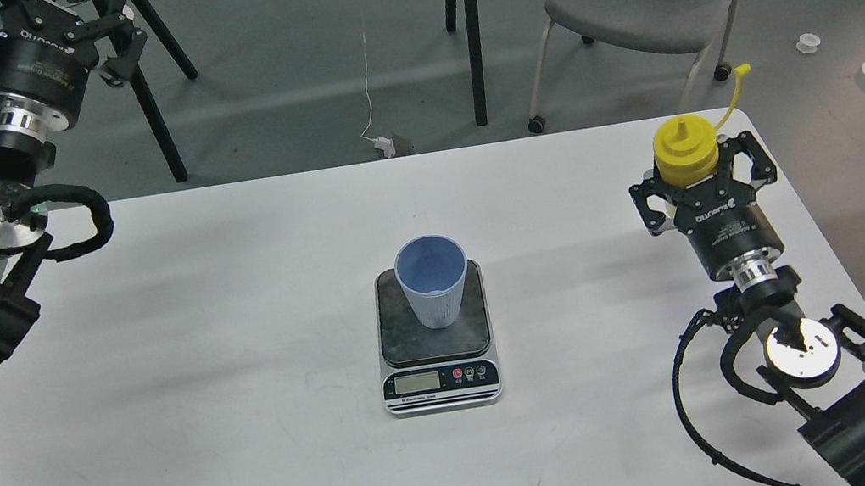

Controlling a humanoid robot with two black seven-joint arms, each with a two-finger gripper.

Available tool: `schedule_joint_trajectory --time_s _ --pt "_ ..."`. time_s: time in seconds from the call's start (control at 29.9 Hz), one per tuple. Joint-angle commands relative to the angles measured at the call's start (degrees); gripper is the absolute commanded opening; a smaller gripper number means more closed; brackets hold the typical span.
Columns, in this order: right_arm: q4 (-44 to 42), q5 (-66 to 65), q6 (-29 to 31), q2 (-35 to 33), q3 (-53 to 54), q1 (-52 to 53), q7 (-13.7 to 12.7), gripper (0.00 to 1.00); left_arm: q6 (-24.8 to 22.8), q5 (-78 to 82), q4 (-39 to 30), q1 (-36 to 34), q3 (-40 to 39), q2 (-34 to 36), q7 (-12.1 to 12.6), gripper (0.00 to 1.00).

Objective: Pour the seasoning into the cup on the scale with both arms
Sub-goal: 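Lift the yellow bottle with the right gripper and tilt it over the cup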

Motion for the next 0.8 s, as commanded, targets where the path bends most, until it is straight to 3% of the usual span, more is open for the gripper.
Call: schedule_joint_trajectory --time_s 0.0,0.13,0.43,0.67,0.77 --pt "1.76 -12.68 -3.93 -0.66 -0.12 4.73 -0.03 0.44 -0.04 0.0 -0.26 0.18 0.08 0.39 0.08 0.99" --pt "1.67 -27.01 -8.5 0.47 -1.78 9.56 -0.03 0.44 -0.04 0.0 -0.43 0.18 0.08 0.13 0.08 0.99" --pt "-1.31 -52.15 -21.51 3.02 -21.98 21.78 2.34 0.44 -0.04 -0.09 -0.52 0.27 -0.01 0.48 0.08 0.99" --pt "-6.23 -64.55 -26.17 5.14 -35.61 31.53 2.52 0.44 -0.04 -0.18 -0.44 0.44 -0.1 0.48 0.0 0.99" --pt "-9.13 -68.69 -26.35 4.7 -39.92 35.92 4.01 0.43 -0.04 -0.36 -0.52 0.53 -0.1 0.74 -0.35 0.99"
